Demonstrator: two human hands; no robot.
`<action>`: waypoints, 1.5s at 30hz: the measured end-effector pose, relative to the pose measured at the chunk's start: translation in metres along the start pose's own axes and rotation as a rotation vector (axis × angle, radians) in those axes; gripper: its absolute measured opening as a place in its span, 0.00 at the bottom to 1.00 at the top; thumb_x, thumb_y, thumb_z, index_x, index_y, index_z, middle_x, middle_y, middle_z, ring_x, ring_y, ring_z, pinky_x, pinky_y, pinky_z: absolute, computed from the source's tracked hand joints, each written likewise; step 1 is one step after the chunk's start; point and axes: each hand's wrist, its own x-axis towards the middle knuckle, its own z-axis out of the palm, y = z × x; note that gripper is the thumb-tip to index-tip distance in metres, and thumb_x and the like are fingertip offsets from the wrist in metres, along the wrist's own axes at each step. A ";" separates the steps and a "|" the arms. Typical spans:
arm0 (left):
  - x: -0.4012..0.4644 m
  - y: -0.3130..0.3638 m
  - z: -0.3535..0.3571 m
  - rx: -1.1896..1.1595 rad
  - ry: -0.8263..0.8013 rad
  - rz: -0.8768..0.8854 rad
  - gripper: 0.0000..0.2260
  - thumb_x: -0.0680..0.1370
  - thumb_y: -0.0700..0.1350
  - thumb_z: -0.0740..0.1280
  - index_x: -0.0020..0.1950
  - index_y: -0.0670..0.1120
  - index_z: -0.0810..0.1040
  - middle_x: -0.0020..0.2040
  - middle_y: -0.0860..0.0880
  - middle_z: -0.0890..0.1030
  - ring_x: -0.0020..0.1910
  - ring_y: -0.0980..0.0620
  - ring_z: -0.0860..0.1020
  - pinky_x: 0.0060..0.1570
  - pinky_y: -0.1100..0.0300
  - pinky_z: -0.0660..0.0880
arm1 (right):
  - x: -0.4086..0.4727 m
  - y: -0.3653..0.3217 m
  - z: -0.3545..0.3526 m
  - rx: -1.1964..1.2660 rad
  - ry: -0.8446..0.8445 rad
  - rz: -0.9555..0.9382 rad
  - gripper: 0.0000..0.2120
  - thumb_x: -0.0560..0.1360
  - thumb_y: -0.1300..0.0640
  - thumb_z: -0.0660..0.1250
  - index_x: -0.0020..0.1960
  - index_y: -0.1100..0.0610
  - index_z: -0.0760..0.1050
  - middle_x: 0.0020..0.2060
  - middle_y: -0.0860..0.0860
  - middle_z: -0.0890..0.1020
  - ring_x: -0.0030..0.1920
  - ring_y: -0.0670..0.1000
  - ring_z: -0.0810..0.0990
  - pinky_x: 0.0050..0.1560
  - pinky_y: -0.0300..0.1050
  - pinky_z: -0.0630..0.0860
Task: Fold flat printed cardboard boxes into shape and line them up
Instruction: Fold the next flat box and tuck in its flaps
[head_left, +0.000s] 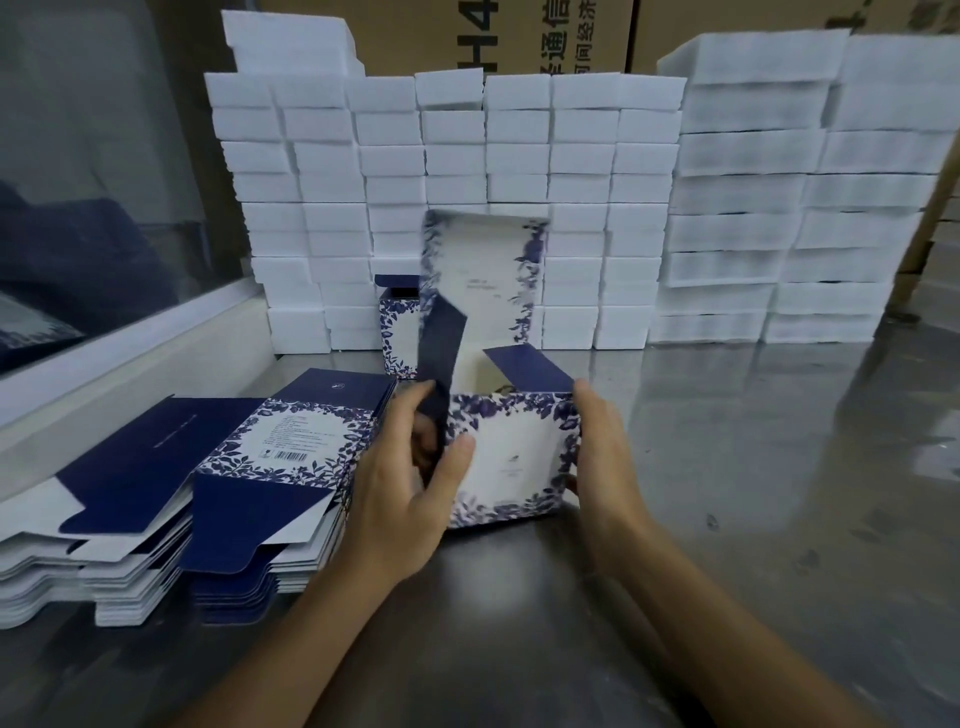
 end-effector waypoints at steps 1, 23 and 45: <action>-0.001 -0.001 0.002 -0.020 0.011 -0.006 0.23 0.78 0.61 0.58 0.70 0.53 0.67 0.42 0.51 0.80 0.41 0.53 0.79 0.42 0.55 0.74 | -0.001 -0.001 -0.001 -0.027 0.004 -0.041 0.21 0.73 0.33 0.62 0.54 0.48 0.75 0.47 0.42 0.83 0.47 0.39 0.82 0.49 0.45 0.77; 0.007 0.002 0.002 -0.216 0.036 -0.090 0.06 0.79 0.52 0.61 0.55 0.60 0.73 0.36 0.50 0.79 0.36 0.50 0.78 0.38 0.53 0.77 | -0.012 0.000 -0.005 -0.525 -0.246 -0.485 0.70 0.55 0.37 0.81 0.79 0.40 0.35 0.73 0.27 0.53 0.76 0.34 0.54 0.76 0.46 0.59; 0.020 -0.010 -0.006 -0.471 0.247 -0.755 0.20 0.80 0.44 0.62 0.28 0.45 0.65 0.19 0.49 0.65 0.18 0.50 0.66 0.19 0.62 0.66 | -0.010 -0.004 -0.011 -0.851 -0.363 -0.705 0.69 0.55 0.39 0.81 0.76 0.36 0.32 0.74 0.35 0.47 0.78 0.42 0.49 0.74 0.40 0.54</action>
